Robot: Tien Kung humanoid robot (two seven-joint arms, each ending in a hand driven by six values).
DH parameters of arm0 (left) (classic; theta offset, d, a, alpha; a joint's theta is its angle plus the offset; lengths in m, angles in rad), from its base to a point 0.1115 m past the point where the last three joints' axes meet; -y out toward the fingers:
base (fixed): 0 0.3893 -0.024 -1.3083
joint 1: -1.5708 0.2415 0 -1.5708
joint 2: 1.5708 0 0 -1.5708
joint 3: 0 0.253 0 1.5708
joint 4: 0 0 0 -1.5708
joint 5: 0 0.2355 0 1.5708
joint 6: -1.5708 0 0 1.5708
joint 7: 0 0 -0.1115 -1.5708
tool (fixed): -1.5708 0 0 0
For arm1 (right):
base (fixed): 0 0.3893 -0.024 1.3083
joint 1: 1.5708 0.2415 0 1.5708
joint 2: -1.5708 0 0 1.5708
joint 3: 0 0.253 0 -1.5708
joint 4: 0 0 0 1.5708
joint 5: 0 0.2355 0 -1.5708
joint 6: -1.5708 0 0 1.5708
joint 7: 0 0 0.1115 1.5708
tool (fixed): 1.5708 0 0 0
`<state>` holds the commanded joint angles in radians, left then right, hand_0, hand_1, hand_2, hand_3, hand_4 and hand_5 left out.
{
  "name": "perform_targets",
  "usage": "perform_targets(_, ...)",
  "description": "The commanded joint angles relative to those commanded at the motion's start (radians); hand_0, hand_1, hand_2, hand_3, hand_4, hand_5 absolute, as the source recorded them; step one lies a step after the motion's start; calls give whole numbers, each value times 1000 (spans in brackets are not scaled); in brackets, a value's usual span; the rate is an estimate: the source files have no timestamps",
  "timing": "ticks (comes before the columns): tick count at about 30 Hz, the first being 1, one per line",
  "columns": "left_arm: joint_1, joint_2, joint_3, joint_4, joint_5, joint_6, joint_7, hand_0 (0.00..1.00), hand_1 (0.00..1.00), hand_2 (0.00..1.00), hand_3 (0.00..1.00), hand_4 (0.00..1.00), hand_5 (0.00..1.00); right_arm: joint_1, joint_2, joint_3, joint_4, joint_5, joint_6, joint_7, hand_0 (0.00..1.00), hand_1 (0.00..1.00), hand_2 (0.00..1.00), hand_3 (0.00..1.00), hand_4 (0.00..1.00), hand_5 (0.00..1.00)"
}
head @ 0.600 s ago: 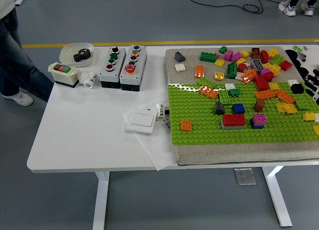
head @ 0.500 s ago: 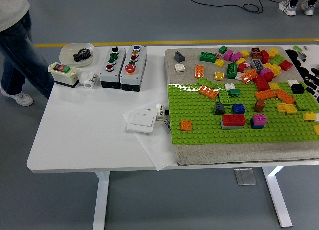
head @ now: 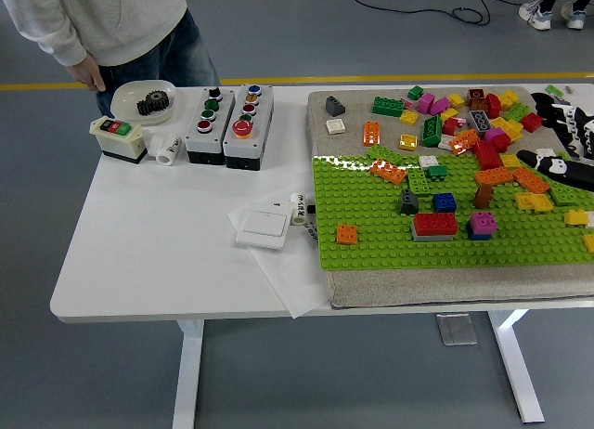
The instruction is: Pick up the brick,pile it on top of brick,press brick,pick up the brick,pile it on top of brick,press brick
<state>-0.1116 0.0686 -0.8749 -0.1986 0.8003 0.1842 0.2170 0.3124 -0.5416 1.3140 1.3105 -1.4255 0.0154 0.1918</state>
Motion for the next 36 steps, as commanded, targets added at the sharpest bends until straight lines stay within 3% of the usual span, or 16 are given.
perform_targets(8, -1, 2, 3, -1, -8, 1, 1, 760, 780, 781, 679, 762, 646, 115, -12, -132, 9, -157, -85, -44, 742, 695, 735, 773, 990, 255)
perform_targets(11, 0, 2, 5, -1, -12, 2, 1, 760, 780, 781, 679, 762, 646, 165, -8, -178, 13, -208, -86, -64, 742, 695, 735, 773, 990, 255)
perform_targets(12, 0, 2, 5, -1, -12, 2, 1, 760, 780, 781, 676, 762, 645, 181, -7, -200, 15, -217, -84, -69, 680, 668, 721, 763, 993, 229)
perform_targets(17, 0, 4, 7, -1, -18, 3, 1, 760, 780, 781, 676, 762, 645, 274, 5, -330, 6, -274, -74, -97, 680, 668, 721, 763, 993, 229)
perform_targets(18, 0, 4, 8, -1, -18, 3, 1, 760, 780, 780, 677, 764, 646, 286, 7, -352, 4, -279, -74, -101, 633, 629, 689, 707, 973, 164)
perform_targets(23, -1, 6, 9, -2, -23, 4, 1, 760, 780, 780, 677, 764, 646, 368, 51, -474, -43, -341, -55, -133, 633, 629, 689, 707, 973, 164)
perform_targets(24, -1, 7, 9, -2, -25, 5, 0, 760, 780, 781, 677, 764, 646, 379, 62, -489, -53, -353, -52, -137, 611, 604, 673, 737, 975, 46)
perform_targets(35, 1, 10, 4, -3, -17, 6, 5, 760, 781, 783, 678, 766, 648, 463, 141, -606, -139, -387, -81, -155, 588, 579, 646, 717, 976, 39)
perform_targets(36, 2, 10, 4, -3, -16, 6, 6, 761, 781, 782, 678, 765, 646, 475, 151, -625, -158, -394, -88, -159, 573, 542, 612, 636, 945, 30)
